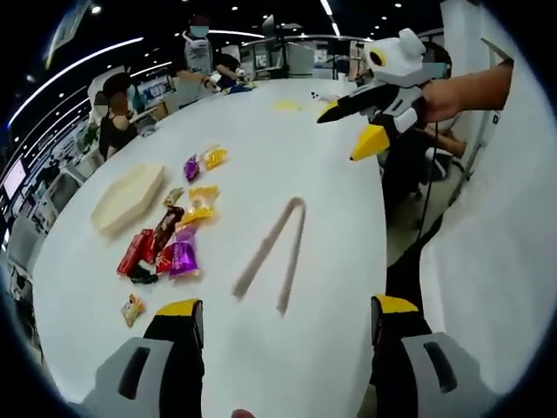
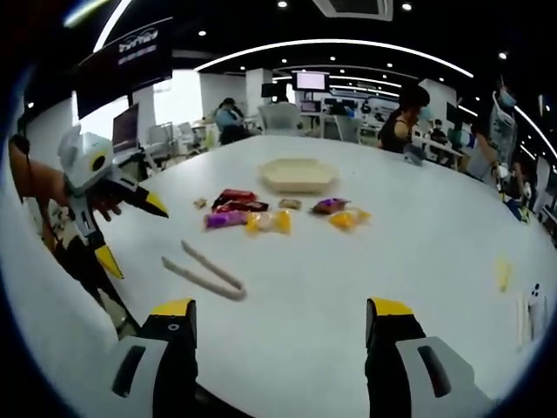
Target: Place the target food into the container with the food tongs after gripping and lifting it, then release it inside without dropping or visibly crushing the food.
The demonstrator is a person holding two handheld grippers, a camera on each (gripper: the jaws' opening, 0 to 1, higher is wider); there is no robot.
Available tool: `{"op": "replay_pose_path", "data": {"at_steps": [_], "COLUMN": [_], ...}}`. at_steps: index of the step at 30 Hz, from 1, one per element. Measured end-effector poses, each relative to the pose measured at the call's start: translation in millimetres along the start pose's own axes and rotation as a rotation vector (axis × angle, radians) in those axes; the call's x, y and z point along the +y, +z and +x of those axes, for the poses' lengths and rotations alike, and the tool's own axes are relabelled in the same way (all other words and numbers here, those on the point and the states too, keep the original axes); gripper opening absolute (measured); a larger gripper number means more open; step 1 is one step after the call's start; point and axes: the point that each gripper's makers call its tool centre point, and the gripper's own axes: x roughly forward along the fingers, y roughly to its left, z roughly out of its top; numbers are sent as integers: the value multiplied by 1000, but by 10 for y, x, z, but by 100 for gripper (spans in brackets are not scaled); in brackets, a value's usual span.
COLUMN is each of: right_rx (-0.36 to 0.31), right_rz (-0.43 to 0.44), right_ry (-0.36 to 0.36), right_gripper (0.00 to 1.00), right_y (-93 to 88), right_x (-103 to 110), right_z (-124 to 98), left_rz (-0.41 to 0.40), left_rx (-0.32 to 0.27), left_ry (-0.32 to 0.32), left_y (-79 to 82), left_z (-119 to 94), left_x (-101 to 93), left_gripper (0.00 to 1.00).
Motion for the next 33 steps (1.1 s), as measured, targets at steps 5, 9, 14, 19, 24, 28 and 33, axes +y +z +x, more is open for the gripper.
{"op": "replay_pose_path", "data": {"at_steps": [5, 9, 14, 19, 24, 28, 33], "right_rx": [4, 5, 5, 2, -10, -6, 2], "right_rz": [-11, -12, -10, -7, 3, 6, 16], "right_ry": [-4, -4, -3, -8, -23, -28, -37], "right_gripper": [80, 80, 80, 80, 80, 80, 80], "right_y": [-9, -18, -33, -32, 3, -35, -74], "right_x": [-3, 2, -13, -44, -51, -51, -72], "right_z": [-24, -37, -50, -59, -77, -98, -129], "left_rz": [43, 34, 17, 14, 13, 12, 7], "left_rx": [28, 23, 9, 9, 4, 11, 18], "left_ry": [-55, -95, -102, -99, -101, -96, -93], "left_y": [-46, -37, 3, 8, 26, 18, 1], "left_z": [19, 36, 41, 32, 44, 86, 120], "left_x": [-146, -217, -237, -230, -214, -179, -166], "left_gripper": [74, 61, 58, 56, 56, 51, 49]}}
